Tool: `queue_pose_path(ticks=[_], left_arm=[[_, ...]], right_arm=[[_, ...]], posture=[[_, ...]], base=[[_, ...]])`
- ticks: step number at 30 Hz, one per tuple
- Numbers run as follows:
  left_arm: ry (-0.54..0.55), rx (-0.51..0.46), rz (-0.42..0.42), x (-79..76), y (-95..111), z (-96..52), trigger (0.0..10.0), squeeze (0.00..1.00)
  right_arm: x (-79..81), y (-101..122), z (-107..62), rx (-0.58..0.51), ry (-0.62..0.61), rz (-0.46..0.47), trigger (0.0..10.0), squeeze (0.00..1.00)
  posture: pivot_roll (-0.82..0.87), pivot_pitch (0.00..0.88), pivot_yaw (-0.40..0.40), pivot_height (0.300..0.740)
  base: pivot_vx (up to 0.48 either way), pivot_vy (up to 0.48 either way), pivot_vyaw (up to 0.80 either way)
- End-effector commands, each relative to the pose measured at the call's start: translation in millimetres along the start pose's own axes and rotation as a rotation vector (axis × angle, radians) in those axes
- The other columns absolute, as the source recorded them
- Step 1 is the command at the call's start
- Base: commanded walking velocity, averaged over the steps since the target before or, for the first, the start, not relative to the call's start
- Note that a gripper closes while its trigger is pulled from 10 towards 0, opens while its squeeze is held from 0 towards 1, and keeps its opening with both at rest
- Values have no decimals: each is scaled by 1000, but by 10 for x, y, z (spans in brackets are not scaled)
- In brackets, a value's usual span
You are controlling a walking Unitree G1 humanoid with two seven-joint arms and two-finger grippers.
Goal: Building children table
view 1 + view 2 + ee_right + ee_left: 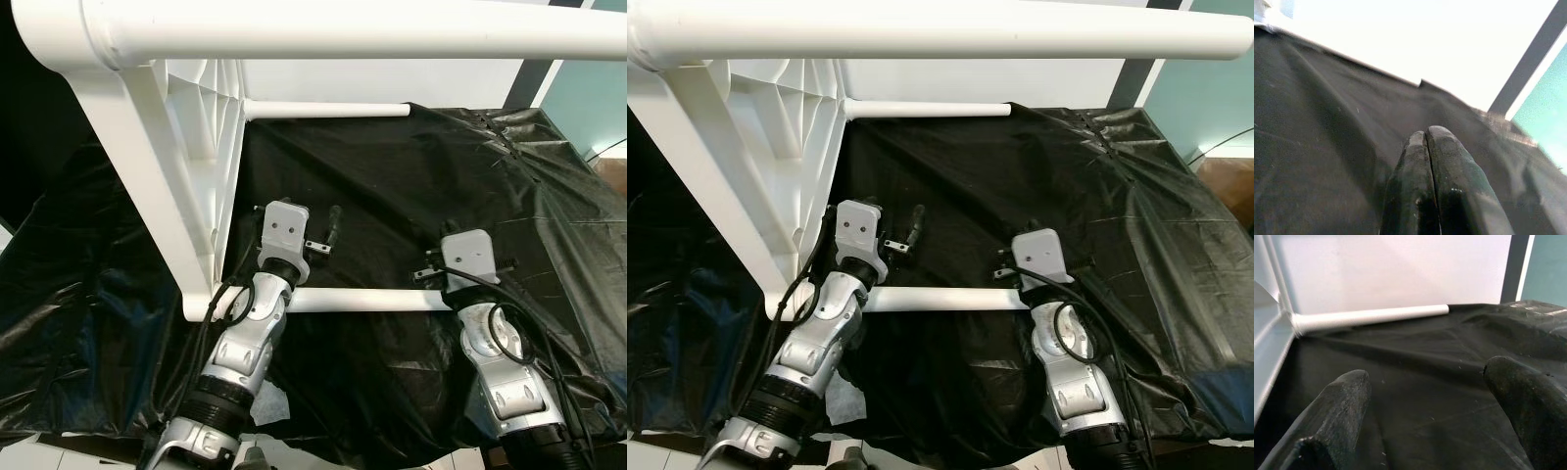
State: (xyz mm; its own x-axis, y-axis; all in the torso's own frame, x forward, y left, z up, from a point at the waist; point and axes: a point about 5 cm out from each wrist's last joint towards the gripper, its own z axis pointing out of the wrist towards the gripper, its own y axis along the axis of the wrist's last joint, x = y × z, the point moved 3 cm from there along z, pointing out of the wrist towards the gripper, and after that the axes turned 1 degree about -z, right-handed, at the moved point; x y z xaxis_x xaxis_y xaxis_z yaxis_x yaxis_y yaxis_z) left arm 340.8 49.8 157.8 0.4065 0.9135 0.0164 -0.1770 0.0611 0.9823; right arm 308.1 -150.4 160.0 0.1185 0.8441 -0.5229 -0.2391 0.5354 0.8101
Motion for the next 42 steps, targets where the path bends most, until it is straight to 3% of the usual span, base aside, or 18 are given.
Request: queue_pose_path(ticks=[1,5,9,12,23,31,42], left_arm=[[76,-3,8,71,-19,-4,10000,0],[87,-21,-18,92,-46,-15,10000,0],[163,-29,-51,222,-80,-55,10000,0],[174,-20,-33,253,-112,-76,10000,0],[193,-7,38,385,-189,-142,10000,0],[138,-22,-20,339,-202,-215,10000,0],[97,-6,-5,254,-249,-221,10000,0]], right_arm=[[23,-11,-22,2,11,-19,10000,0],[36,-80,-86,45,-3,29,10000,0],[-4,-241,-198,134,-46,126,10000,0],[-34,-300,-236,169,-69,174,10000,0],[-110,-247,-216,146,-92,197,10000,0],[-73,-251,-282,157,-90,215,10000,0],[-65,-250,-214,167,-106,241,10000,0]], posture=[[-44,15,-8,740],[-59,9,-9,740],[-63,14,-9,740],[-62,11,-10,740],[-63,0,-3,740],[-64,5,-1,740],[-57,7,-1,740]], base=[[0,0,0],[0,0,0],[0,0,0],[0,0,0],[0,0,0],[0,0,0],[0,0,0]])
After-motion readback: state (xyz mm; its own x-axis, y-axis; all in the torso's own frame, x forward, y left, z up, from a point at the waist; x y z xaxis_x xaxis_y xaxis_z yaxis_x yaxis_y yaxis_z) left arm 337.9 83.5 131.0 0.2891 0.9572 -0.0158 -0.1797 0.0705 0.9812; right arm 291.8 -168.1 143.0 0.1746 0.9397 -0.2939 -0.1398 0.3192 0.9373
